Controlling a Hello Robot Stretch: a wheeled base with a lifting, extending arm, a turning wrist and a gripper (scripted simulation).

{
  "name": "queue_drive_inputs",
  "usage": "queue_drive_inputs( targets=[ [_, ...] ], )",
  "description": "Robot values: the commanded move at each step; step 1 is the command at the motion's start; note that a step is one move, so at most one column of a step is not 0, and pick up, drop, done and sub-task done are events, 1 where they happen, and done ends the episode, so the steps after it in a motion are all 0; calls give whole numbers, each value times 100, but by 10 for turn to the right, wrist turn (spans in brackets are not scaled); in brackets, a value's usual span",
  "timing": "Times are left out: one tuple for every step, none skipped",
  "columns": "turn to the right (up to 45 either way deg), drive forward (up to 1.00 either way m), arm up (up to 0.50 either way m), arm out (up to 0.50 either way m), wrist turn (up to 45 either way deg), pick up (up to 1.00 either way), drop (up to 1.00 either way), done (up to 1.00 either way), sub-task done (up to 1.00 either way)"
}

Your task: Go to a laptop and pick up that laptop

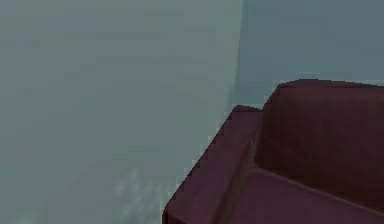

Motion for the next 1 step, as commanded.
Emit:
queue_drive_inputs(
  targets=[
    [0, 0, 0, 0, 450, 0, 0, 0, 0]
  ],
)
